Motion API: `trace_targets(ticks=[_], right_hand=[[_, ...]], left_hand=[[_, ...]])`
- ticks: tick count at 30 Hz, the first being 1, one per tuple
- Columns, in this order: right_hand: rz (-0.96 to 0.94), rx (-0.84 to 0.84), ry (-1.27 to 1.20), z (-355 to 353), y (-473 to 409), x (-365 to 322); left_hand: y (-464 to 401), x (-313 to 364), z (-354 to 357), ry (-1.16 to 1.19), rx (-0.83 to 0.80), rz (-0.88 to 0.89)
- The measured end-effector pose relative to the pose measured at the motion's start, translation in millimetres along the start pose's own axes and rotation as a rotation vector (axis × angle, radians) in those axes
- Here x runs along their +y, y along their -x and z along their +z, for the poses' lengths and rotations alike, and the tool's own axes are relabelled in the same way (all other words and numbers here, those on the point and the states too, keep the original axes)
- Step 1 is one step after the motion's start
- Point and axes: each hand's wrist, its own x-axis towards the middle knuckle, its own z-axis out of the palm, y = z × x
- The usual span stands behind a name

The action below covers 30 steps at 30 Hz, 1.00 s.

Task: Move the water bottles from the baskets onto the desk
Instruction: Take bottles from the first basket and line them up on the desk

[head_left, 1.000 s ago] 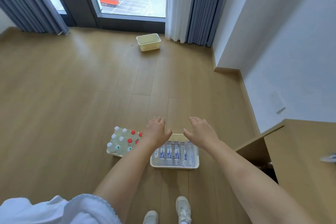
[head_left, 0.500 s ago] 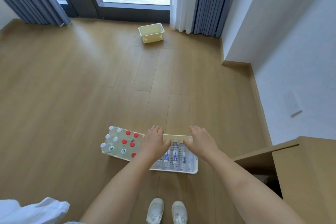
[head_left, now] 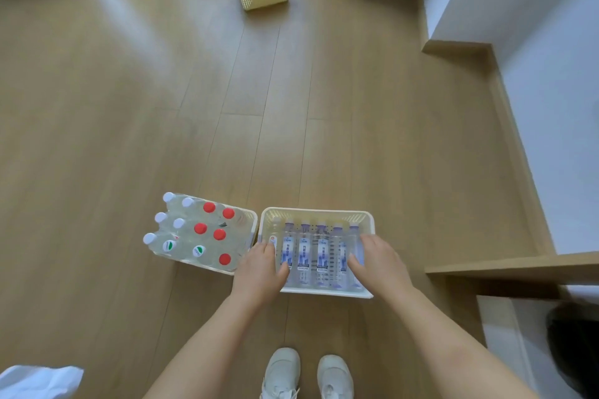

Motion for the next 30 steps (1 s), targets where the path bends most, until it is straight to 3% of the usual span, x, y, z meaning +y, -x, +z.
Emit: trace_targets(ticks=[5,13,20,30], right_hand=[[0.022,-0.055,-0.018,107.8,-57.8,29.6],[0.083,0.02,-0.138,220.0,-148.8,81.6],[0.169,0.117,-0.19,255.1,-190.8,110.3],[0.523,0.087,-0.359,277.4,-224.6,126.9]], left_hand=[[-64.7,-44.6,93.5,0.119,-0.018,-0.087],[-170.4,-87.6,207.6,0.163,-0.002,-0.114],[-222.0,-95.8,243.6,0.099,0.105,-0.212],[-252.1,-83.9,250.6,0.17,0.13,-0.443]])
